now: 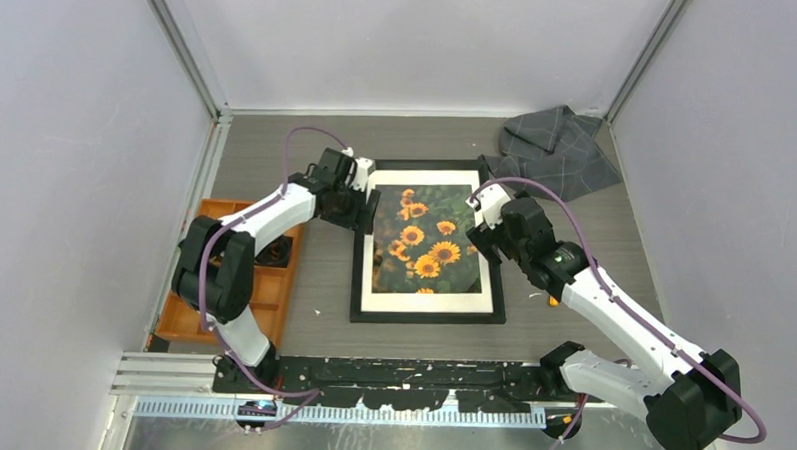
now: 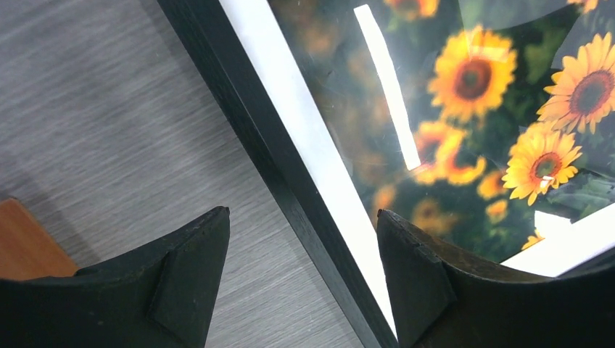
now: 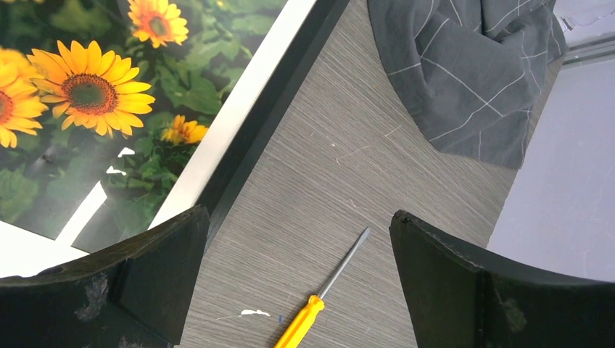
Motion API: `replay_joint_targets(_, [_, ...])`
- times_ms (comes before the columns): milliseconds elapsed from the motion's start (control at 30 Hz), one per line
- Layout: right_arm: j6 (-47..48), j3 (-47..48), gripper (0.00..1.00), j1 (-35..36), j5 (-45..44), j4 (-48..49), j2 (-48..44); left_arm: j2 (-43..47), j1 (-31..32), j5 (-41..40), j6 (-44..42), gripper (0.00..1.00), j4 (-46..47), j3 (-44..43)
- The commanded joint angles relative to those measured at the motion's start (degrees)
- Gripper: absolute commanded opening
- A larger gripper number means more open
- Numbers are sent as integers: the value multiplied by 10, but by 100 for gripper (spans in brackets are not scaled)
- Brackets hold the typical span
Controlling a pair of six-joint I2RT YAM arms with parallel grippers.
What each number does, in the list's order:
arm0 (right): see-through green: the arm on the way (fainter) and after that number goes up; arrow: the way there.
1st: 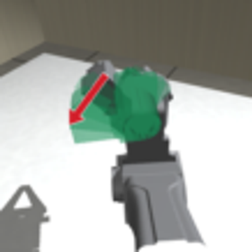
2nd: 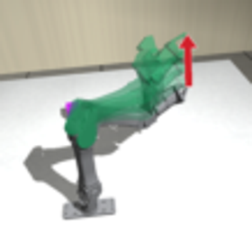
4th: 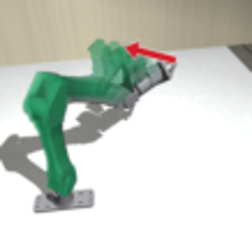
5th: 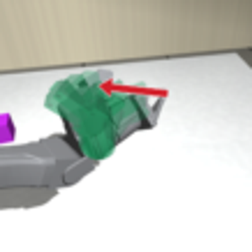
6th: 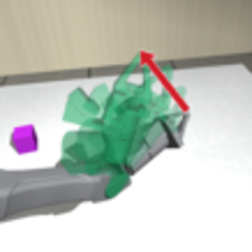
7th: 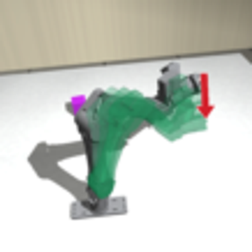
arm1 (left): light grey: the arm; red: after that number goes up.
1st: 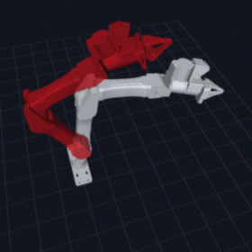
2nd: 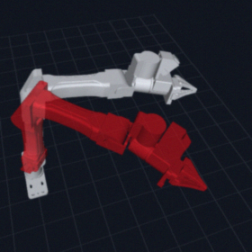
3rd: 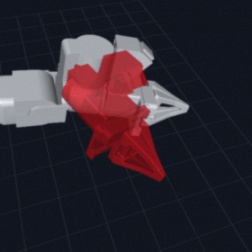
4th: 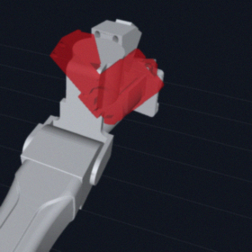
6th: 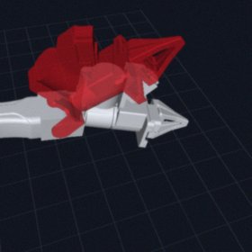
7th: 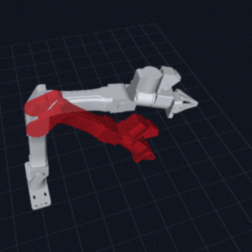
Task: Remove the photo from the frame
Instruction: Turn over the photo frame at the center of the board.
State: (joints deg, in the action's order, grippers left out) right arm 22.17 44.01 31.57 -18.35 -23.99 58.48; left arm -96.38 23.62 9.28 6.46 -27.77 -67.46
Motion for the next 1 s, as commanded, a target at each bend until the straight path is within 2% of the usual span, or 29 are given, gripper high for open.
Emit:
replay_joint_targets(0, [7, -1, 100, -2, -6, 21, -13, -18, -17, 27, 28, 76, 25, 18])
replay_joint_targets(200, [15, -3, 100, -2, 19, 11, -12, -58, -52, 68, 43, 71, 24, 13])
replay_joint_targets(400, [48, 9, 100, 11, 210, -95, -27, -66, -55, 96, 54, 68, 39, 19])
replay_joint_targets(533, [59, 27, 100, 49, 316, -154, -28, -81, -55, 93, 54, 66, 38, 13])
replay_joint_targets(633, [65, 25, 100, 91, 337, -165, -14, -98, -55, 91, 46, 65, 28, 4])
replay_joint_targets(733, [64, 25, 100, 138, 326, -165, 32, -94, -57, 72, 30, 65, 24, 2])
replay_joint_targets(967, [45, 23, 99, 212, 297, -148, 111, -66, -65, 91, 6, 67, 16, 0])
